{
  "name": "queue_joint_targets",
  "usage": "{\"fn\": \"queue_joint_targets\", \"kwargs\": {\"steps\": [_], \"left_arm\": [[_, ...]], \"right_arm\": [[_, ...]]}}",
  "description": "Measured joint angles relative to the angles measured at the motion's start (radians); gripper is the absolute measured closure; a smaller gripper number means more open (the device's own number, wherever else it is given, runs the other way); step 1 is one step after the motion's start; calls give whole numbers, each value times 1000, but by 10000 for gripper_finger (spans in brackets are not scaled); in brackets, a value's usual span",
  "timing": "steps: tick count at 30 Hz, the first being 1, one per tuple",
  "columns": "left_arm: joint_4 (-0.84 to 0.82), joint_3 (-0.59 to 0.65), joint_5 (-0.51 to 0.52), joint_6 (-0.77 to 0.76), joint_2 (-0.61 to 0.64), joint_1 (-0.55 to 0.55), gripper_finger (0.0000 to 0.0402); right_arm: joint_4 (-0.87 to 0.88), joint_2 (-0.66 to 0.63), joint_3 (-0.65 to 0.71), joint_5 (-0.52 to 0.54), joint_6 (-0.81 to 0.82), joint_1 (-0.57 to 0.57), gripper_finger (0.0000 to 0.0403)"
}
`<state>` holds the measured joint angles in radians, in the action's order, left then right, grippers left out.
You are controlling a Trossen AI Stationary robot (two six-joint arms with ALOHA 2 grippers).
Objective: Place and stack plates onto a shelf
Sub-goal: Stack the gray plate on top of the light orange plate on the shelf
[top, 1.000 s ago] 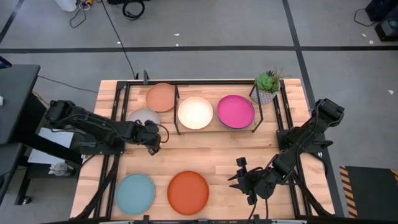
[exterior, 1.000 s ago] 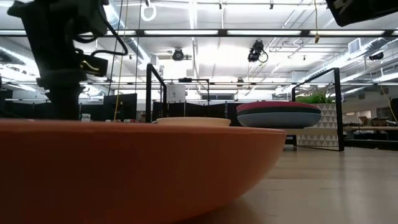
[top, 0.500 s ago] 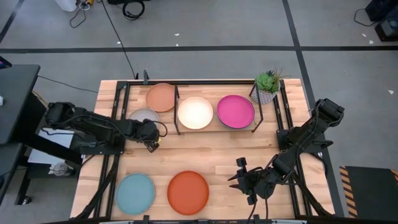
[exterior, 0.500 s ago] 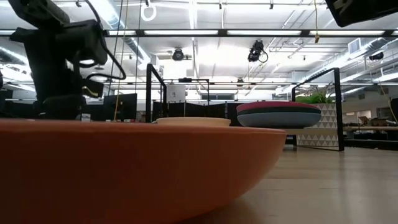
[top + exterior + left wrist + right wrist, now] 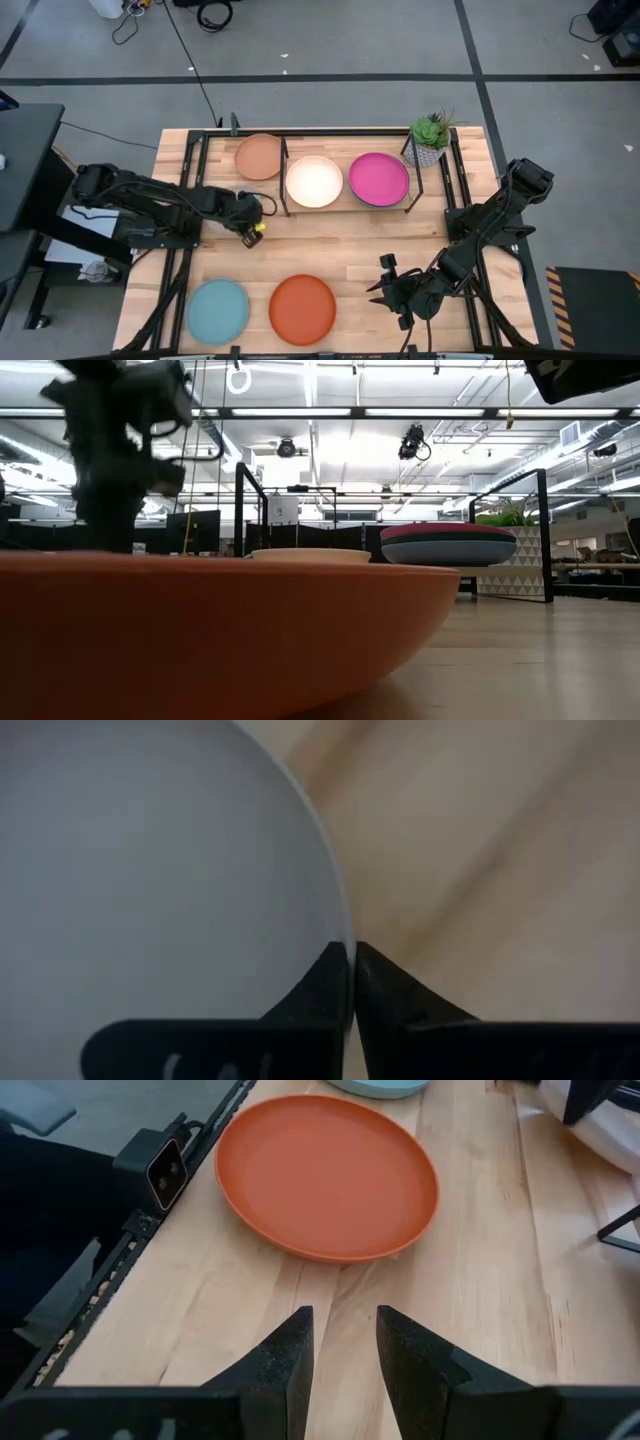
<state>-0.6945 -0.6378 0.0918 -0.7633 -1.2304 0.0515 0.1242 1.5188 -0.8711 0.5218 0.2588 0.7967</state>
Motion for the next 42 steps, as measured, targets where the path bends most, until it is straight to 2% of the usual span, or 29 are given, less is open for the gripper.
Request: {"fn": "queue_joint_targets", "kwargs": {"steps": [4, 8, 12, 18, 23, 32, 36, 42], "left_arm": [[-70, -122, -147, 14, 0, 28, 386], [-71, -214, -329, 10, 0, 88, 386], [-68, -269, -386, -23, 0, 176, 386], [75, -277, -378, -37, 0, 282, 386], [253, -277, -332, 35, 0, 306, 386], [547, -280, -196, 241, -35, 263, 386], [614, -278, -97, 297, -75, 228, 385], [656, -278, -2, 387, -168, 179, 385]], "right_arm": [[0, 0, 0, 0, 0, 0, 284], [0, 0, 0, 0, 0, 0, 284], [3, 0, 0, 0, 0, 0, 284], [3, 0, 0, -1, 1, 0, 284], [2, 0, 0, -1, 1, 0, 284], [2, 0, 0, -1, -5, 0, 284], [4, 0, 0, -1, -4, 0, 284], [4, 0, 0, -1, -5, 0, 284]]}}
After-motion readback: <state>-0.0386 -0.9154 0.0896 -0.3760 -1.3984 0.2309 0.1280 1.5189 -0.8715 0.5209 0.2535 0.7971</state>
